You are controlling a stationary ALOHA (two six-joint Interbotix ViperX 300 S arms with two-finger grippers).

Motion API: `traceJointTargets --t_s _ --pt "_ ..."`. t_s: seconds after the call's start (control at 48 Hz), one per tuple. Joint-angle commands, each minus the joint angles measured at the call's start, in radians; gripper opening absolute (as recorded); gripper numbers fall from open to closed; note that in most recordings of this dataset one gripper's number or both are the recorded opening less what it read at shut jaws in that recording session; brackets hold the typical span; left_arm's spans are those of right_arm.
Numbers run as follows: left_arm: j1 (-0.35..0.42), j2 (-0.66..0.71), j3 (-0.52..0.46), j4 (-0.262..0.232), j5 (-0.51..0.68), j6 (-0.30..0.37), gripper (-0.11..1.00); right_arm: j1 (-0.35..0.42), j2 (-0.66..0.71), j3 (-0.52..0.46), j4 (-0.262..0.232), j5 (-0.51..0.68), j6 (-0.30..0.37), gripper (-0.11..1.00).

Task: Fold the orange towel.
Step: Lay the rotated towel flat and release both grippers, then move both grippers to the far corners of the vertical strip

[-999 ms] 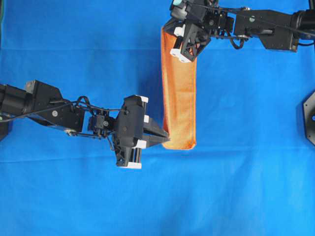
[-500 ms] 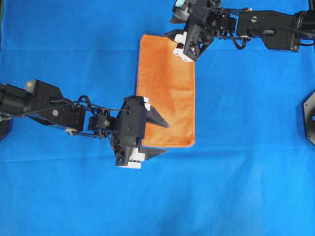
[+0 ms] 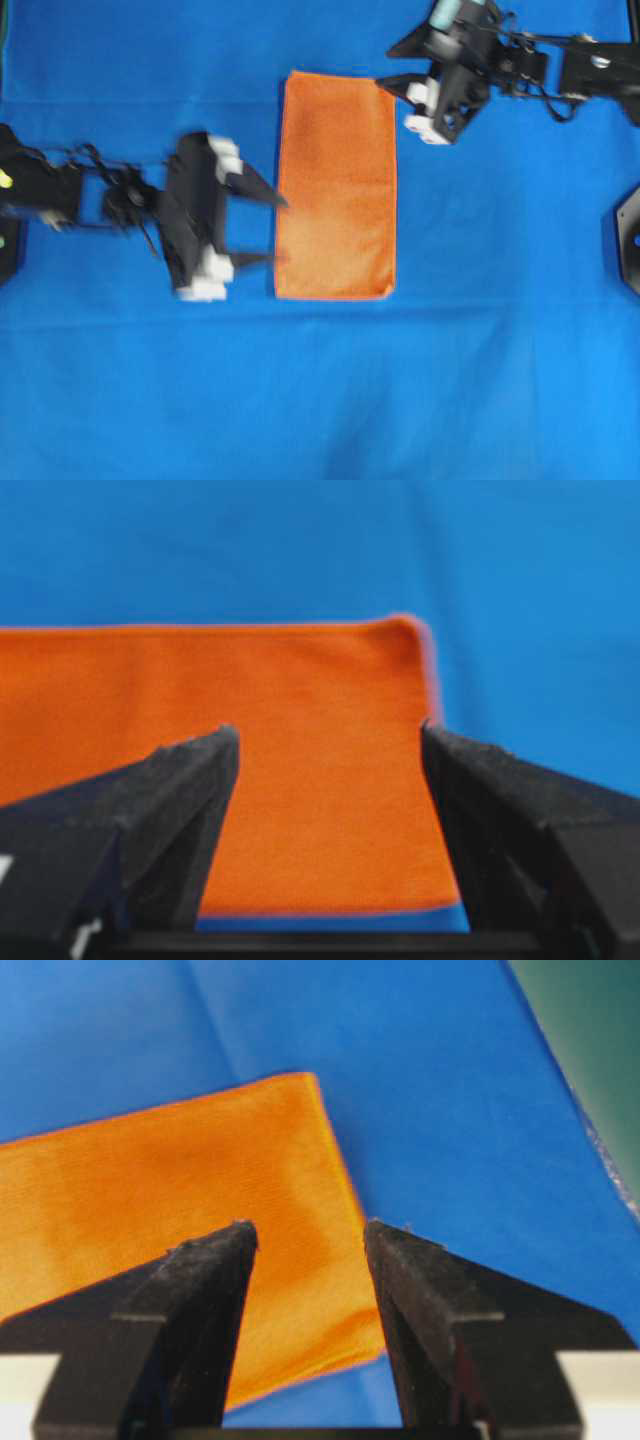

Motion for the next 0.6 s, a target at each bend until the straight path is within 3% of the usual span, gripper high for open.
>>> traceJointTargets --t_s 0.0,0.333,0.583 --pt "0.040 -0.077 0.040 0.002 -0.037 -0.003 0.67 0.023 -0.118 0.069 0.006 -0.052 0.008 0.53" --pt "0.132 -0.302 0.239 0.002 -0.124 -0.015 0.67 0.118 -0.403 0.276 0.032 -0.127 0.061 0.53" --pt "0.135 -0.419 0.302 0.002 -0.126 -0.018 0.67 0.152 -0.456 0.333 0.035 -0.130 0.091 0.53"
